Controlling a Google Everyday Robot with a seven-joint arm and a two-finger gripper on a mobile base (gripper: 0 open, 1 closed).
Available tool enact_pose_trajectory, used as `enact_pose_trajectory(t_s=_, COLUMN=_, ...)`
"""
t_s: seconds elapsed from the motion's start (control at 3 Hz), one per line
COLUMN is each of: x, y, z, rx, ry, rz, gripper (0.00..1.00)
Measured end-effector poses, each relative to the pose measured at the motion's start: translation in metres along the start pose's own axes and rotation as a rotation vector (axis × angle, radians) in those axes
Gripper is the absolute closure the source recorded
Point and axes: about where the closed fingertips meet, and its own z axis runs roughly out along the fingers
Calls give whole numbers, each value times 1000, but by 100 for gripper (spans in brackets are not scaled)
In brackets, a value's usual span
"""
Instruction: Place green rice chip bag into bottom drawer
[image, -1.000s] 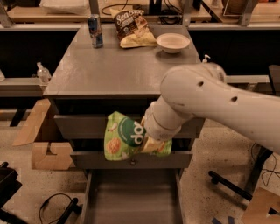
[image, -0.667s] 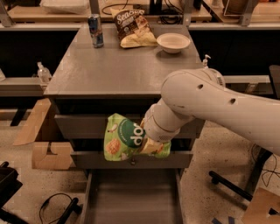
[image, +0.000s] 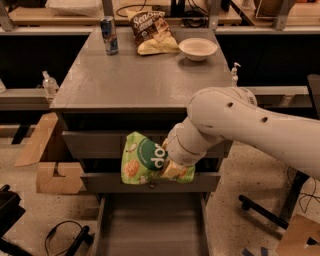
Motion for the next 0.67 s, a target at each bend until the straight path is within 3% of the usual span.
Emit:
enact_pose_trajectory(t_s=0.33, x=39, y=22, z=48, rx=-21, ry=-62, rz=103, gripper=100)
enact_pose_trajectory(t_s=0.67, x=82, y=27, z=99, rx=-4, ry=-90, rz=161, gripper=100)
